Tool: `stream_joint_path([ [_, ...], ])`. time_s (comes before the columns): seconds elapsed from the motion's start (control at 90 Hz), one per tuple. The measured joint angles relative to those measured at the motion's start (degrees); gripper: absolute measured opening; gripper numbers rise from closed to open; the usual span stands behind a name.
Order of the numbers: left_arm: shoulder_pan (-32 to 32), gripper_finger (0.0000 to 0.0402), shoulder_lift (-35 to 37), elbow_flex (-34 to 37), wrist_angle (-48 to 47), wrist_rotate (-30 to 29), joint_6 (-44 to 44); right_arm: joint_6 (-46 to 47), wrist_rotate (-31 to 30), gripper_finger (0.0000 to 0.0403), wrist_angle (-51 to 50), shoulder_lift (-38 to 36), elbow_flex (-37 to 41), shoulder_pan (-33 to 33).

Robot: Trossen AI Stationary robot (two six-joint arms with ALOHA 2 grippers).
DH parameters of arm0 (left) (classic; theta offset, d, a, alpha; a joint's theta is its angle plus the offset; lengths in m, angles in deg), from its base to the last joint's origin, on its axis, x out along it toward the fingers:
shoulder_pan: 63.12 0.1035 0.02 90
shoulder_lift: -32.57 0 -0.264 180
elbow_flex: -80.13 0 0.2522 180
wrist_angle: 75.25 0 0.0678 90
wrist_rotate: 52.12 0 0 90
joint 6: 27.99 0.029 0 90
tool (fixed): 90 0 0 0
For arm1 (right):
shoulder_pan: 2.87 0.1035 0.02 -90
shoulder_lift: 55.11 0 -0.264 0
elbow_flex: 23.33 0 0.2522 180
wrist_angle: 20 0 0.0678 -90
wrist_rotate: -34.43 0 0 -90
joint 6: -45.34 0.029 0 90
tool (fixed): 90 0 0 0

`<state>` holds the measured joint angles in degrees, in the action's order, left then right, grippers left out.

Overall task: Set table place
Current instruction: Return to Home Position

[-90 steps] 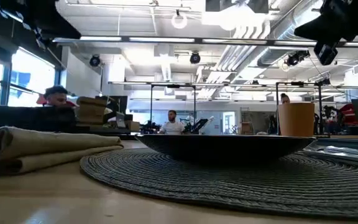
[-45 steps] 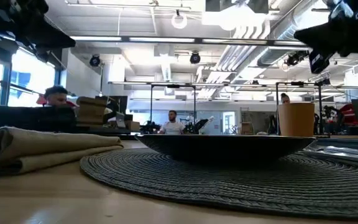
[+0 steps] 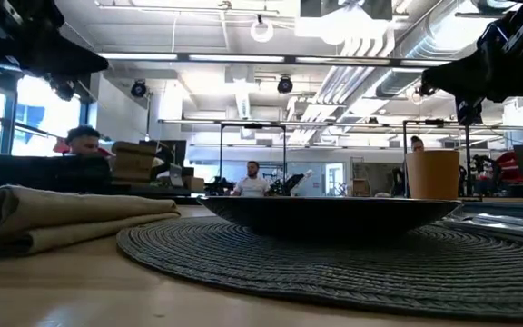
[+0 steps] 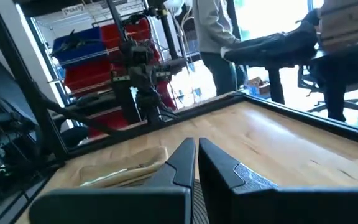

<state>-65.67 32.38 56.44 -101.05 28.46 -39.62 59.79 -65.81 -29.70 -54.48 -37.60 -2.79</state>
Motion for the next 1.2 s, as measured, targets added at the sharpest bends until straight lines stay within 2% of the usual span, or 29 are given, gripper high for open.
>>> stream_joint_path([
  [0.111,-0.01,0.0003,0.00,3.11,5.93,4.78,1.69,-0.50,0.02,0.0000,0.11,-0.03,0.00,0.00],
  [0.311,0.41,0.0003,-0.01,7.13,7.38,3.44,1.39,-2.77,0.04,0.0000,-0.03,0.05,0.00,0.00],
  [0.433,1.43,0.0003,0.00,9.23,12.60,6.74,2.14,-2.96,0.05,0.0000,-1.53,0.10,0.00,0.00],
  [0.722,4.14,0.0003,-0.15,9.24,12.77,6.48,2.04,-4.17,1.10,0.0000,-1.67,0.48,0.02,0.02],
  [1.2,4.35,0.0003,-0.26,9.24,12.73,6.42,1.35,-4.04,1.44,0.0000,-1.67,0.49,0.02,0.00],
])
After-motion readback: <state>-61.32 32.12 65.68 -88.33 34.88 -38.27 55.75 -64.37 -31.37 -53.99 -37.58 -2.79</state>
